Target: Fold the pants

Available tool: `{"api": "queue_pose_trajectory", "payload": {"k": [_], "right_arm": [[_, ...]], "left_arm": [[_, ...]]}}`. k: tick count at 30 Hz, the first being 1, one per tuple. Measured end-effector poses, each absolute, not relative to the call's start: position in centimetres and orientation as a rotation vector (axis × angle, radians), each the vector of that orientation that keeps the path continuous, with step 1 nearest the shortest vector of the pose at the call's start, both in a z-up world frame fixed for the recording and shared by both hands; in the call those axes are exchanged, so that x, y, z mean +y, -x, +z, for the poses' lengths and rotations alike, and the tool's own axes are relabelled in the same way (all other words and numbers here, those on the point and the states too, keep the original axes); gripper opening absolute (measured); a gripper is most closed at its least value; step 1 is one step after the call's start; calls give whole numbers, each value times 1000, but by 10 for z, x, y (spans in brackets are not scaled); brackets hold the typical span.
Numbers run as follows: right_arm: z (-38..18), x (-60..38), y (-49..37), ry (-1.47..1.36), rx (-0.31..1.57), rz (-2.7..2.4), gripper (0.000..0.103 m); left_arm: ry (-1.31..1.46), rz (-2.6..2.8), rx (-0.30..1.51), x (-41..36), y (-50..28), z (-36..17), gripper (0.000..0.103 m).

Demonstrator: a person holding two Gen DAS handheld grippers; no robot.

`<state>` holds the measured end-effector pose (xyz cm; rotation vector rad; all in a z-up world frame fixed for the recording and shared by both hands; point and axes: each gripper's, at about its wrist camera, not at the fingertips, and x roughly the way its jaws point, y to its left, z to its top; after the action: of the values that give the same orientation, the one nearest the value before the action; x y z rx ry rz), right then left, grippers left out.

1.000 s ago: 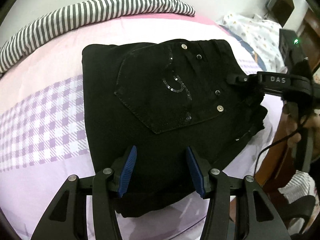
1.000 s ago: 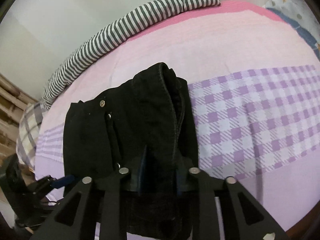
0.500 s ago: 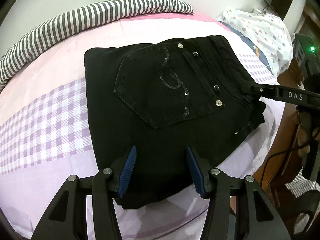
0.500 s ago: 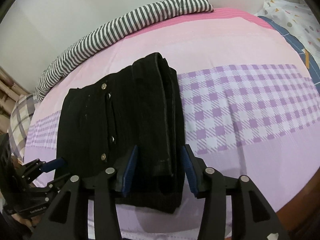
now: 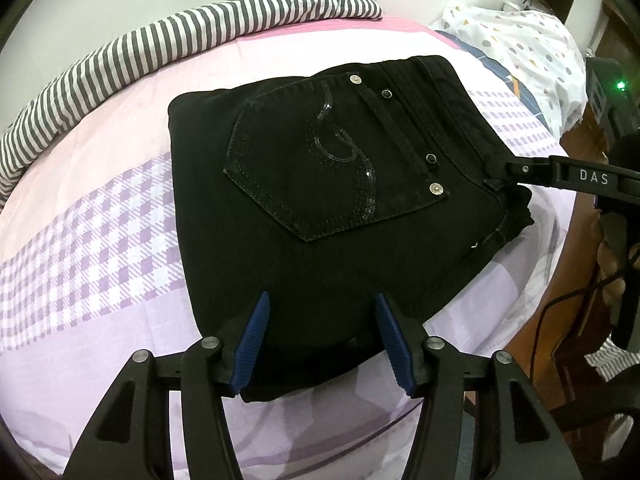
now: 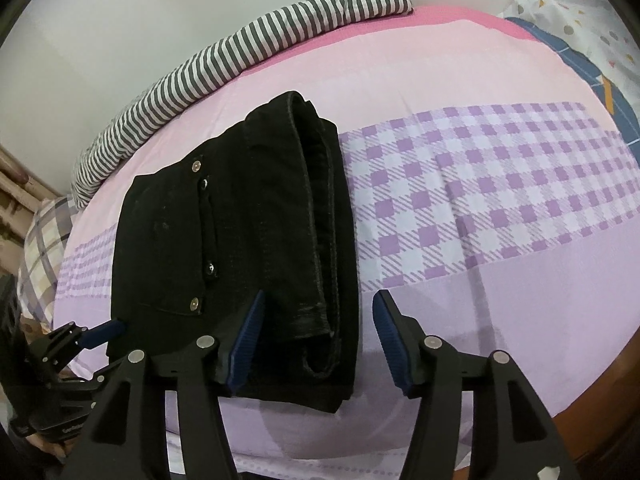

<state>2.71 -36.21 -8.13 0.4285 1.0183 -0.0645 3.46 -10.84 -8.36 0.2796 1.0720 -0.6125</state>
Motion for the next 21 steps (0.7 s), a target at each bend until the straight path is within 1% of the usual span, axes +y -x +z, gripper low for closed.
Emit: {"api": "queue_pose_trajectory", "payload": {"k": [7,11,13,16,21], "right_arm": [[-84,-367,-28,-440,1020,-52,59],[-86,-371,-29,-450,1025,-42,62],[-87,-375,-31,-458,1031,-19,63],[-89,-383,-36,-485,1051,33,63],[-93,-397,-45,-528,1071,127,63]], "left_arm": [[-248,-626,1064,-103,-35,-76,57],[-95,-645,1051,-75,-47,-64,57],[-8,-645,1059,-58,-56,-62,58],[99,-624,1096,-37,-73,-66,58],[200,-609,1154,-19,-92,-80,58]]}}
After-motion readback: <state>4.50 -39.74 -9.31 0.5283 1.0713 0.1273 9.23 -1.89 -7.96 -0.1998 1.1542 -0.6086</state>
